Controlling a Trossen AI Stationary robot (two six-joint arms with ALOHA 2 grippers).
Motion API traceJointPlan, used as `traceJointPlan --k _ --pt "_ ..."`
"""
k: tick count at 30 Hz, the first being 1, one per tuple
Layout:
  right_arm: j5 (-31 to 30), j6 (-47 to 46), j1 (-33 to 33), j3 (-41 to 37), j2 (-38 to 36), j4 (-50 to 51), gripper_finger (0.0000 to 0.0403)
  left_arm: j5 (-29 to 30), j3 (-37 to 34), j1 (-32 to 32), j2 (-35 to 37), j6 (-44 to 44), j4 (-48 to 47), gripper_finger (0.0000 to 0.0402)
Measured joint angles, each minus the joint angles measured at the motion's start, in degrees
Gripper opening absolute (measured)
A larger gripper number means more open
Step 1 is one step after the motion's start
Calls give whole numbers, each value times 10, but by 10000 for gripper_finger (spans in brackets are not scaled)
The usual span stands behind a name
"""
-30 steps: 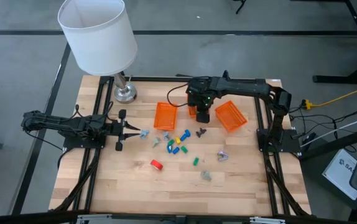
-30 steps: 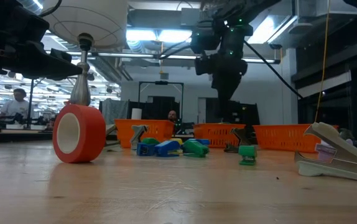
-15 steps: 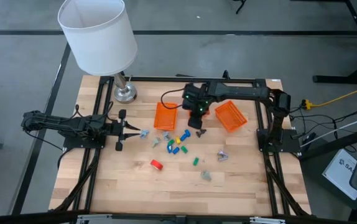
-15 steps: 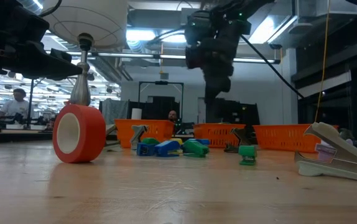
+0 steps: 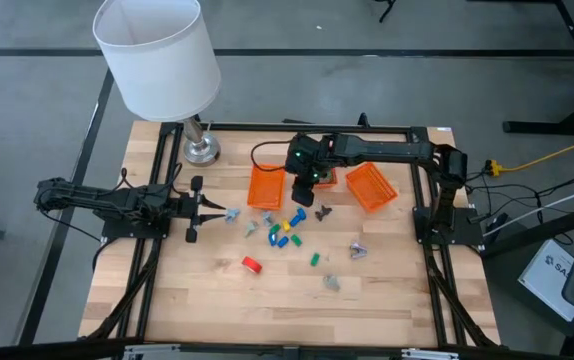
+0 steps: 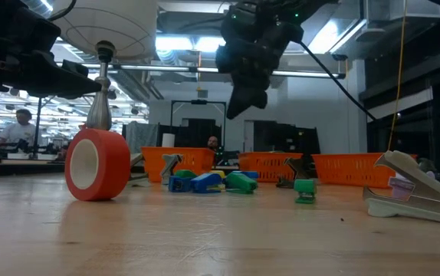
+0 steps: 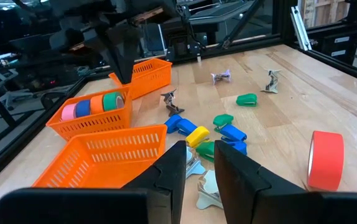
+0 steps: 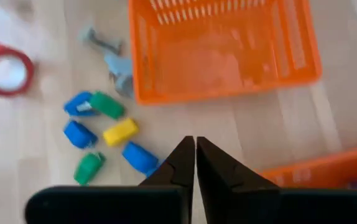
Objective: Pick and place Stapler, Stapler remover, tape
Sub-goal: Put the red adhesive tape into the middle orange bin
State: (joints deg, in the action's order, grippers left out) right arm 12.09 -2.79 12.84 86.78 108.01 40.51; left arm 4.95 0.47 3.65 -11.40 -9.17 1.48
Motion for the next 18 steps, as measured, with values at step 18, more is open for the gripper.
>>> traceJointPlan --k 18 --pt "19 2 -4 0 0 -32 27 0 0 0 0 0 0 77"
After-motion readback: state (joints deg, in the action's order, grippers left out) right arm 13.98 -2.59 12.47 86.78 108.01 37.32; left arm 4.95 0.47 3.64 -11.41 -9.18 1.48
